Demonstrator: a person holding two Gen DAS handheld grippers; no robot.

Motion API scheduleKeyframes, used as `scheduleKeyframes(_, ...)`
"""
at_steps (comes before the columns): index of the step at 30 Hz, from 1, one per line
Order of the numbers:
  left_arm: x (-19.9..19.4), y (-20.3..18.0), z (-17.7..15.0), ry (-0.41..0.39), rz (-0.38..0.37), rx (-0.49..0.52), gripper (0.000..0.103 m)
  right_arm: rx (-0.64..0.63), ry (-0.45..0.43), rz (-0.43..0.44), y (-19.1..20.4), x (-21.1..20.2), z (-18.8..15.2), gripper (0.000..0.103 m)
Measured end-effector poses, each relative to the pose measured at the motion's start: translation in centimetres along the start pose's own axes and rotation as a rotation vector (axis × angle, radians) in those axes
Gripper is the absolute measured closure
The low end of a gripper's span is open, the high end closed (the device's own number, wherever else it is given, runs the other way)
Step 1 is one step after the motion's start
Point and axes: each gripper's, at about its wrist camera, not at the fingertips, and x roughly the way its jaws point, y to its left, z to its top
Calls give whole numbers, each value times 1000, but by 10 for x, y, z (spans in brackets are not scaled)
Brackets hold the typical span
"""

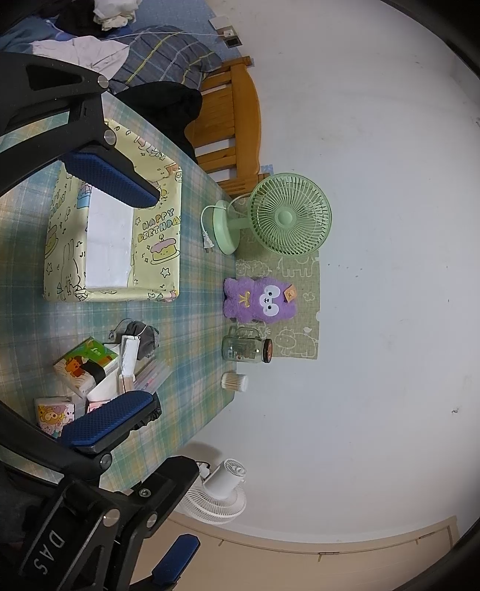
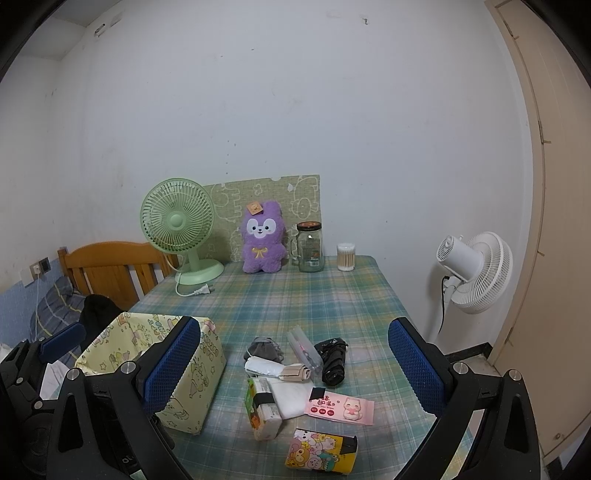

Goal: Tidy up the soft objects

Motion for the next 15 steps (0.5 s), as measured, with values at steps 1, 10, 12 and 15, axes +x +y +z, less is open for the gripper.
scheduleKeyframes(1,0,0,0,-2,-1,0,3,0,-1,-2,1,0,0,0)
scheduleKeyframes(10,-4,-1,-1,-7,-10,8,3,-3,-9,-8,3,-2,1,0)
scheduleKeyframes(12,-5,-1,-1,-9,-10,11,3,-2,-10,-7,3,-2,1,0)
scheduleKeyframes(15,-5,-3,-2,-6,-8,9,3,-3,-9,-8,3,-2,0,0)
